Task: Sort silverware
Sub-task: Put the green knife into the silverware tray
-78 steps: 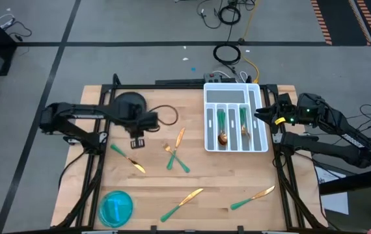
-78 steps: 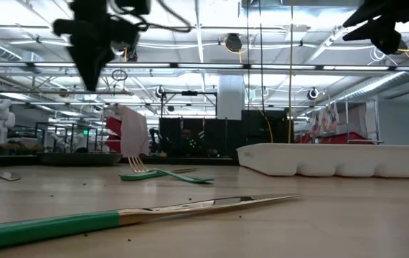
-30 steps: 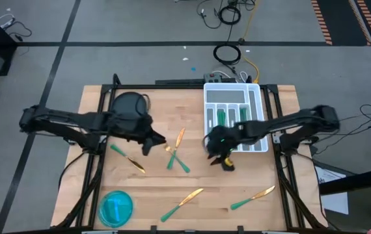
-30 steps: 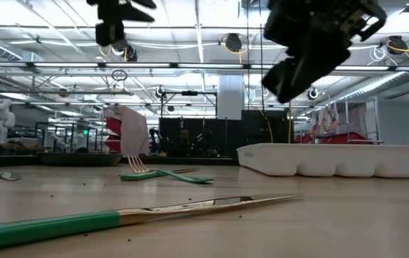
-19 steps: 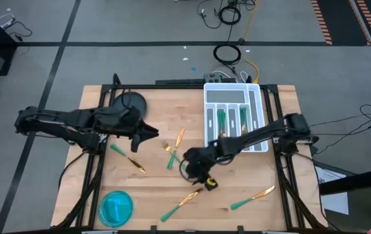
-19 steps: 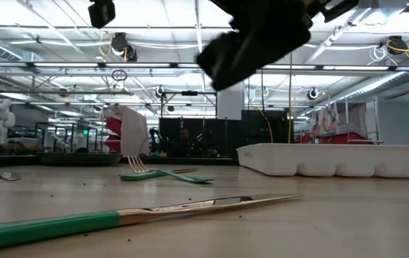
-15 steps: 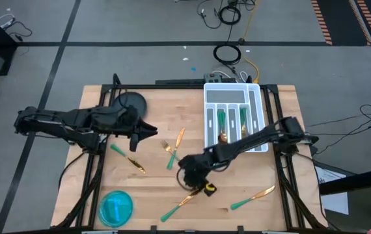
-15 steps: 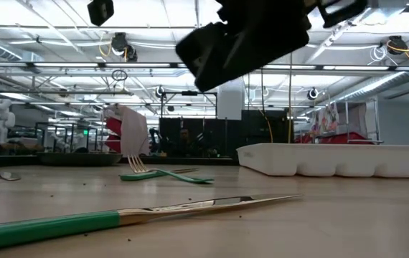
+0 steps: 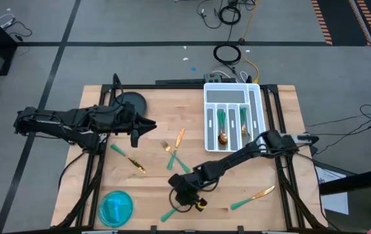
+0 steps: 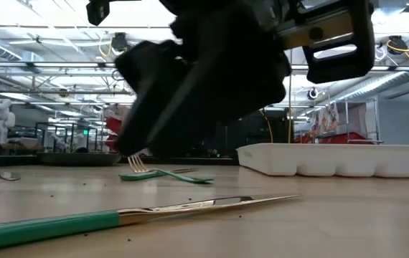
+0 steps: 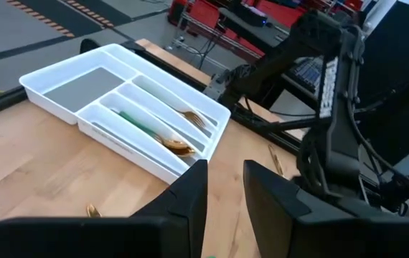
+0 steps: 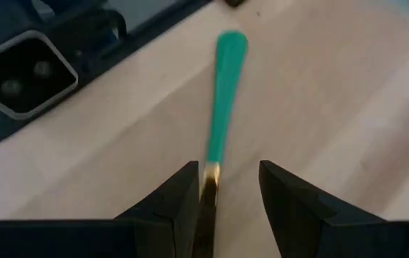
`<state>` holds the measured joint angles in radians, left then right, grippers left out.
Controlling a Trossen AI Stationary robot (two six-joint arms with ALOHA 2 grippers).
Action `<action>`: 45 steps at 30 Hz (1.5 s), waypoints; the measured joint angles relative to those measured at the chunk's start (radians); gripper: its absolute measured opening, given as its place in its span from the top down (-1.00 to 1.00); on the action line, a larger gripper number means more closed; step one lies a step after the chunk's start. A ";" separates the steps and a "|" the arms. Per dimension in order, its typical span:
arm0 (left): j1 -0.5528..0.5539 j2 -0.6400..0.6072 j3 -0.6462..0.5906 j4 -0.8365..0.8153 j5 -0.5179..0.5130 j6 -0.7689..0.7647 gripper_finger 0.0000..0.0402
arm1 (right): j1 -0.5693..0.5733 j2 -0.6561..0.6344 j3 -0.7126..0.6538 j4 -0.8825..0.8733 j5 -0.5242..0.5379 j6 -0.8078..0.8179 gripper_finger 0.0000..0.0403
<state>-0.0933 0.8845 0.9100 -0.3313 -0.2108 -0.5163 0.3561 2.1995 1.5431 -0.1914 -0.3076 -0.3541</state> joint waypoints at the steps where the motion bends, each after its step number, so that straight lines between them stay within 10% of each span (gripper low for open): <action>1: 0.000 0.000 0.000 -0.001 0.000 0.000 0.52 | 0.002 0.014 0.020 -0.001 0.001 0.002 0.30; 26: 0.000 0.000 0.000 -0.083 0.005 0.009 0.52 | 0.046 0.171 0.131 0.017 0.051 0.148 0.31; 35: -0.001 0.000 0.000 -0.099 0.005 0.034 0.52 | 0.054 0.207 0.135 -0.038 0.118 0.238 0.91; 45: -0.001 0.000 0.000 -0.135 0.005 0.033 0.52 | 0.067 0.190 0.130 -0.043 0.180 0.340 0.99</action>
<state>-0.0940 0.8848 0.9104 -0.4664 -0.2058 -0.4835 0.4232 2.3900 1.6734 -0.2348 -0.1272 -0.0137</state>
